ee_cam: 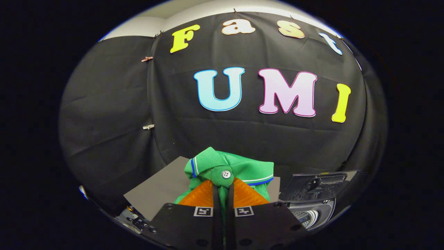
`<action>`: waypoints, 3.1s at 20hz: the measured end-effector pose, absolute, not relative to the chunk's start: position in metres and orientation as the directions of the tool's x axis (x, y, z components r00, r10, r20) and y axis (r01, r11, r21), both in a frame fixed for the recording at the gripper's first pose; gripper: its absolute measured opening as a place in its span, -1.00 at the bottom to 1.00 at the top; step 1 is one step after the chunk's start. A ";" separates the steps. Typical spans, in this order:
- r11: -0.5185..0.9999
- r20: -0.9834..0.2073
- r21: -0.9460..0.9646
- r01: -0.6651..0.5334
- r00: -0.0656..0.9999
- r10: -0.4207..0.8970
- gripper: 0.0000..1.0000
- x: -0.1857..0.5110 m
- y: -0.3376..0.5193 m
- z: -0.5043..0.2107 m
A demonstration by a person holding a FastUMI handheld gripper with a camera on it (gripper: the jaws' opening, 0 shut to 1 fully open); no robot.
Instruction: Put the clothes into the washing machine and then close the washing machine lid.
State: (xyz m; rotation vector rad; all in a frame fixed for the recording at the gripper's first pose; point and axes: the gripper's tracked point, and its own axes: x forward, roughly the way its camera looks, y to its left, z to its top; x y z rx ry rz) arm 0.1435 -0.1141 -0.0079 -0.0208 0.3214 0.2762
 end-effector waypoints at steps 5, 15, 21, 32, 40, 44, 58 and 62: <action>0.960 -0.317 0.040 -0.277 0.907 0.275 -0.84 0.148 -0.199 -0.005; 0.982 -0.324 0.111 -0.156 0.928 0.184 -0.85 0.174 -0.417 -0.015; 0.974 -0.421 0.140 -0.180 0.879 0.223 -0.84 0.172 -0.452 -0.072; 0.980 -0.620 0.169 -0.105 0.762 0.189 -0.85 0.152 -0.462 -0.213; 0.994 -0.749 0.087 -0.059 0.654 0.105 -0.85 0.150 -0.491 -0.307; 0.996 -0.784 0.021 -0.085 0.617 0.069 -0.84 0.148 -0.494 -0.340; 0.980 -0.824 0.194 0.047 0.550 0.137 0.25 0.150 -0.491 -0.375; 0.990 -0.832 0.120 0.076 0.551 0.058 0.98 0.156 -0.507 -0.376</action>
